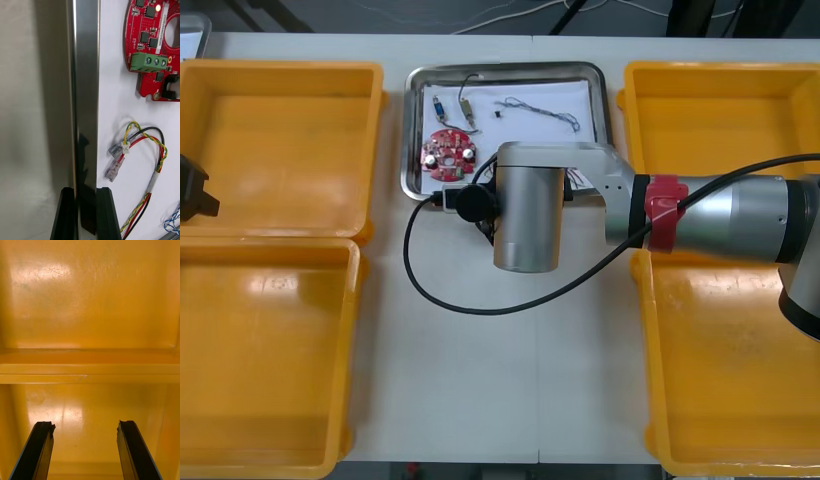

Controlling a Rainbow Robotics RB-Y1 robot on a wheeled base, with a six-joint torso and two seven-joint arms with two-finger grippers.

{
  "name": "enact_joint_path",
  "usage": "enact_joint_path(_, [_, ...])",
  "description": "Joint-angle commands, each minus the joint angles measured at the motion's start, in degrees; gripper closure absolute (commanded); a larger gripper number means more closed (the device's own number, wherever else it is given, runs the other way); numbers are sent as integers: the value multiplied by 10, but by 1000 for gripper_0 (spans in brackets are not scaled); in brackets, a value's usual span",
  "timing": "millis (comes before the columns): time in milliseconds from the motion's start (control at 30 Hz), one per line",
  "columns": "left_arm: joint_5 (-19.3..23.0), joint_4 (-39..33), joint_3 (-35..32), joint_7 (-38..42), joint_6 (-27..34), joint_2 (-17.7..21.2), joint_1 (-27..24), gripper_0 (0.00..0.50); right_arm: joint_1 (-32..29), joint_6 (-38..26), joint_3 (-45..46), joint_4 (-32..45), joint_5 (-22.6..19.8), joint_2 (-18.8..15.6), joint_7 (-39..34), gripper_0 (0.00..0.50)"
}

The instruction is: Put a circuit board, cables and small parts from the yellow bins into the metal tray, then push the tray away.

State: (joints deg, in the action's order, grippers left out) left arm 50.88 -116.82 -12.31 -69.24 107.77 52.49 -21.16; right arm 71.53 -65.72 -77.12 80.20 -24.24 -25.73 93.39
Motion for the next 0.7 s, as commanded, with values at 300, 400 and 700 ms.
enact_joint_path(300, [3, -17, -13, -17, -6, -2, 9, 0, 39, 76, -8, -66, 3, -13, 36, 500])
enact_joint_path(400, [3, -17, -13, -17, -6, -2, 9, 0, 41, 91, -8, -77, 3, -13, 36, 500])
enact_joint_path(700, [3, -17, -13, -17, -6, -2, 9, 0, 47, 103, -5, -85, -13, -13, 36, 500])
